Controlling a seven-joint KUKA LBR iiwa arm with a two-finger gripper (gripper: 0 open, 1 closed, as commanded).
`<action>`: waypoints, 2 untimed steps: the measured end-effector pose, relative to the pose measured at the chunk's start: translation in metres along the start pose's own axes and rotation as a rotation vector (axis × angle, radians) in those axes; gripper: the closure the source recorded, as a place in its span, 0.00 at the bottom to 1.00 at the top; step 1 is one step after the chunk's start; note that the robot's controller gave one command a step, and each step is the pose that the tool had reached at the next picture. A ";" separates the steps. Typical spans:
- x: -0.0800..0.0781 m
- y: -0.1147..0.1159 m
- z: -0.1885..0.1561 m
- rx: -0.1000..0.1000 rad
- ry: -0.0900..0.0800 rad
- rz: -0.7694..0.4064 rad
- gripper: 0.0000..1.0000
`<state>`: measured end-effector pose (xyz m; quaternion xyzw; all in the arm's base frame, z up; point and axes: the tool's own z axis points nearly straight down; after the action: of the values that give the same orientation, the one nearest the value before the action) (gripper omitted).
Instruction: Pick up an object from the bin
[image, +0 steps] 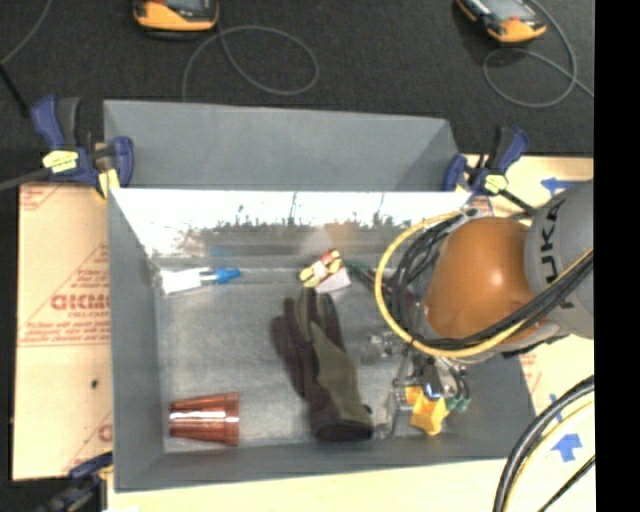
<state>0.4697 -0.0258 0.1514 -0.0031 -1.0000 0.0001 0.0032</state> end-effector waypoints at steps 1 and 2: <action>-0.002 0.000 -0.004 0.000 -0.008 -0.001 0.00; -0.011 -0.059 0.081 0.001 -0.002 -0.275 1.00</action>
Offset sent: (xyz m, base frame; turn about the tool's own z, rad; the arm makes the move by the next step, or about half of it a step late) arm 0.0099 -0.0581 -0.0814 -0.2767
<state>0.4803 -0.0850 0.0704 0.1340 -0.9910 0.0002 0.0023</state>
